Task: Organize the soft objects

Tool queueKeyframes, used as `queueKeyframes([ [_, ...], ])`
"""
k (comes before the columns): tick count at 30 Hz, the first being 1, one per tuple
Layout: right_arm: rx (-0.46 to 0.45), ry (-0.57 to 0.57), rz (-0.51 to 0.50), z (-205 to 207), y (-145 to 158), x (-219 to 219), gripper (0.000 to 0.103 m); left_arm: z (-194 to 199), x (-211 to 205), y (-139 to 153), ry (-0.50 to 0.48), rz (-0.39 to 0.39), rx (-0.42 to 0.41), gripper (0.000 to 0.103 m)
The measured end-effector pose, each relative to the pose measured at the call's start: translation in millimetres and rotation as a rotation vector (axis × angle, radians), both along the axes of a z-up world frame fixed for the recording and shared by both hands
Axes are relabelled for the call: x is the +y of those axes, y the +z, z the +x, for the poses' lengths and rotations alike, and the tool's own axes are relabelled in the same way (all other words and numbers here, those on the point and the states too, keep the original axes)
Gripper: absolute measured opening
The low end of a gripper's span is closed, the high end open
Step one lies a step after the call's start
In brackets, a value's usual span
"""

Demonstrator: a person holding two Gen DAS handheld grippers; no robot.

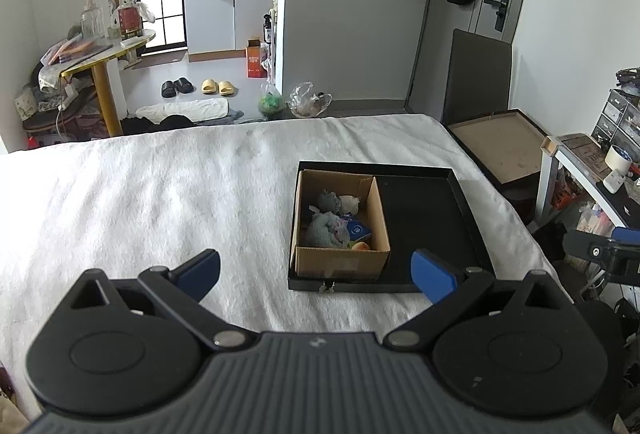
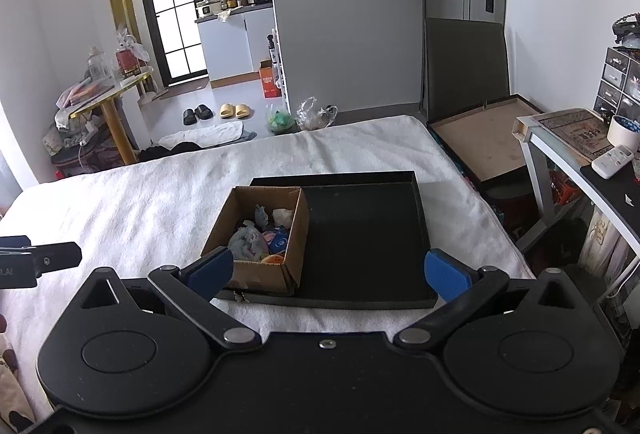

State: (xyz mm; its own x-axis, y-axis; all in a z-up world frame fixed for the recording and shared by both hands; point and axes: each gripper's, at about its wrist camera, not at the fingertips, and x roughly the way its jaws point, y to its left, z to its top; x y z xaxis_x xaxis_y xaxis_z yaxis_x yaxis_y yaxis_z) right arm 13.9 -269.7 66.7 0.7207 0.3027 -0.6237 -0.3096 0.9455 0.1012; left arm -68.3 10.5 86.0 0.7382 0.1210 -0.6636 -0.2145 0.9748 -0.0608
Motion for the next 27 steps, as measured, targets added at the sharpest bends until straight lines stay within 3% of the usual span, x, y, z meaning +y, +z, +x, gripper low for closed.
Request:
queueKeyframes([
  [27,-0.005,0.014,0.002,-10.0,3.4,10.0,0.103,-5.0,3.5,3.4,0.005,-0.017,-0.003,0.101],
])
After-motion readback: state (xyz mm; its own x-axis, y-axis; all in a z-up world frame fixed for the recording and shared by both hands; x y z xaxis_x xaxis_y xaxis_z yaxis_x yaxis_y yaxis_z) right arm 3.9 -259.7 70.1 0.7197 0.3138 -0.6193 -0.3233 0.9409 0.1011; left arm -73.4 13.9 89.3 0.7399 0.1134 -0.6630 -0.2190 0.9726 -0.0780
